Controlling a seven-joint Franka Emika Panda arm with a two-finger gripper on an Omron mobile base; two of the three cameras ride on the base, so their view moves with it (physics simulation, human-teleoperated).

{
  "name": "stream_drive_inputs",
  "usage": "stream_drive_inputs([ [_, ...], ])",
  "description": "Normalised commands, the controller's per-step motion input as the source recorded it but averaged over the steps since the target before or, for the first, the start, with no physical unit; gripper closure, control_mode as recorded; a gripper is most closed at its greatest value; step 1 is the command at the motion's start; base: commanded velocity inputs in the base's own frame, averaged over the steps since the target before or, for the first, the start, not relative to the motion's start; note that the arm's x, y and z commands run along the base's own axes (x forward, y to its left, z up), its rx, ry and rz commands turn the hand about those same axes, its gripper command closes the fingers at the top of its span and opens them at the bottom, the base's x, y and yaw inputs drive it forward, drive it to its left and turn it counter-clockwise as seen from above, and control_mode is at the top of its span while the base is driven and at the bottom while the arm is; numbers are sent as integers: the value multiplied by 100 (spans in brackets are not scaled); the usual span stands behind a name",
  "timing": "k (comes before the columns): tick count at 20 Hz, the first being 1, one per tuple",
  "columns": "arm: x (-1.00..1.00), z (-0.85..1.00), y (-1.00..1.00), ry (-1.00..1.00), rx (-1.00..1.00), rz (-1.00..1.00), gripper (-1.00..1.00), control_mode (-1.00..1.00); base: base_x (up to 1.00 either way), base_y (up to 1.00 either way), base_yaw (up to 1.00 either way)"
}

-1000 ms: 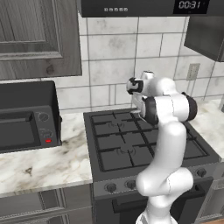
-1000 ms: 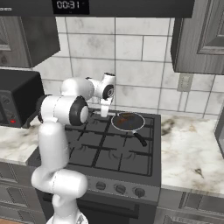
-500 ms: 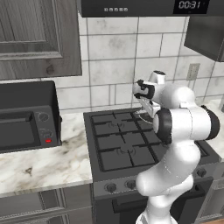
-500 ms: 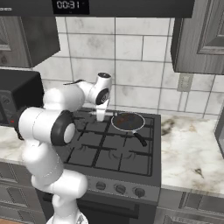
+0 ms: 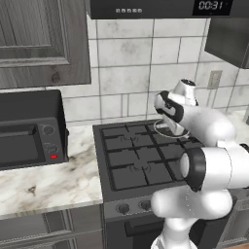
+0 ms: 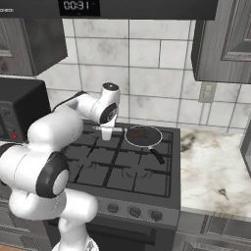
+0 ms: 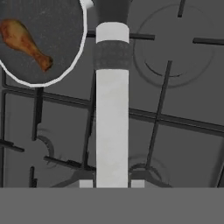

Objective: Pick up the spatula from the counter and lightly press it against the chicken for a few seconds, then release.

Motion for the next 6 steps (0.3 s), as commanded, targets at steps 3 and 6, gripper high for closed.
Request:
stream_drive_inputs([
  [3, -44, 57, 0, 7, 6, 0, 100, -100, 0, 0, 0],
  [6, -42, 64, 0, 6, 5, 1, 100, -100, 0, 0, 0],
])
